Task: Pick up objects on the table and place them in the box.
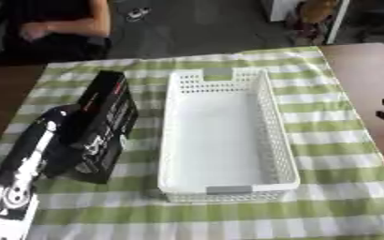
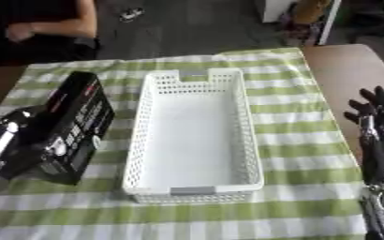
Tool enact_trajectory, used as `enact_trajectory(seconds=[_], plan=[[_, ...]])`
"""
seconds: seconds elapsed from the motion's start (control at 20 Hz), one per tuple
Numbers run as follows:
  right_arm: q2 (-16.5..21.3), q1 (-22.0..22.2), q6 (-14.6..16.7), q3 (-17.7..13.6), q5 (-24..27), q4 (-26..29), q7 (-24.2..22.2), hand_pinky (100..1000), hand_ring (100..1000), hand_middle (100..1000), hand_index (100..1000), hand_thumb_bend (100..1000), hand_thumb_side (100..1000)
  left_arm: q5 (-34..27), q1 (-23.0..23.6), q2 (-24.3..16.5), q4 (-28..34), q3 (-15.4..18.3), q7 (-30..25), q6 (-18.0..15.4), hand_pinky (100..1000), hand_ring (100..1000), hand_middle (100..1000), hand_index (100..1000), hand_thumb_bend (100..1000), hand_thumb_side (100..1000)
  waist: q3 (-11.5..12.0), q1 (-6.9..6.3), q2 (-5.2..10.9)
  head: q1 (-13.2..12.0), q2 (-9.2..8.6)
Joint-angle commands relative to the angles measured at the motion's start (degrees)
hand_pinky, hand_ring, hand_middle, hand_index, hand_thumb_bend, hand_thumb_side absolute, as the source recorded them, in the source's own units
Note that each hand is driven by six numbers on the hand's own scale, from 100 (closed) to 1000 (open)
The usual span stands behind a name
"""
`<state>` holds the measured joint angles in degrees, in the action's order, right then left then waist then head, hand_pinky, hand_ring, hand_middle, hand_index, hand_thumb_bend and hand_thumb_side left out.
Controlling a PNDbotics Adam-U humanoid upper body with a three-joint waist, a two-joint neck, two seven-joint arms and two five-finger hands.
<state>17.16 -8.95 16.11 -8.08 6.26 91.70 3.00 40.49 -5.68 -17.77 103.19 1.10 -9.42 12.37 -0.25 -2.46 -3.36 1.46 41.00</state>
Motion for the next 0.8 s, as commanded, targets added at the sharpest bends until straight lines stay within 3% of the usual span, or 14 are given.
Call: enact_trajectory(seconds=[0.05, 0.45, 0.6, 0.65, 0.7, 0.75, 0.8], plan=[[0.7, -0.9, -0.1, 0.0, 0.1, 0.5, -0.2, 782, 841, 887, 1000, 100, 607, 1.0, -0.3, 0.1, -1.1, -0.1, -0.3, 0.1, 834, 865, 892, 942, 806, 734, -0.1, 0.26, 0.4, -0.5, -0.26], [0.6, -0.9, 0.0, -0.1, 0.1, 0.5, -0.3, 782, 841, 887, 1000, 100, 604, 1.5, -0.4, 0.8, -4.8, -0.1, -0.5, 0.2, 743, 837, 878, 930, 787, 716, -0.1, 0.42, 0.32, -0.6, -0.31], [0.6, -0.9, 0.0, -0.1, 0.2, 0.5, -0.3, 782, 842, 887, 1000, 100, 603, 1.2, -0.4, 1.1, -6.1, -0.2, -0.3, 0.4, 618, 745, 844, 917, 740, 675, -0.1, 0.52, 0.21, -0.6, -0.35], [0.6, -0.9, 0.0, -0.1, 0.2, 0.5, -0.3, 782, 842, 887, 1000, 100, 603, 1.0, -0.3, 1.2, -6.6, -0.2, -0.3, 0.5, 623, 751, 846, 918, 742, 677, -0.1, 0.55, 0.17, -0.6, -0.33], [0.6, -0.9, 0.0, -0.1, 0.2, 0.5, -0.3, 782, 842, 887, 1000, 100, 603, 0.8, -0.3, 1.3, -6.9, -0.3, -0.1, 0.6, 520, 635, 808, 902, 666, 629, -0.1, 0.57, 0.14, -0.6, -0.33], [0.6, -0.9, 0.0, -0.1, 0.2, 0.5, -0.2, 782, 842, 887, 1000, 100, 603, 0.5, -0.2, 1.4, -7.2, -0.2, 0.1, 0.7, 520, 635, 808, 902, 666, 629, -0.2, 0.59, 0.12, -0.6, -0.32], [0.6, -0.9, 0.0, -0.1, 0.2, 0.5, -0.2, 782, 842, 887, 1000, 100, 603, 0.2, -0.2, 1.5, -7.4, -0.2, 0.4, 0.9, 366, 498, 743, 862, 494, 526, -0.1, 0.6, 0.1, -0.6, -0.3]])
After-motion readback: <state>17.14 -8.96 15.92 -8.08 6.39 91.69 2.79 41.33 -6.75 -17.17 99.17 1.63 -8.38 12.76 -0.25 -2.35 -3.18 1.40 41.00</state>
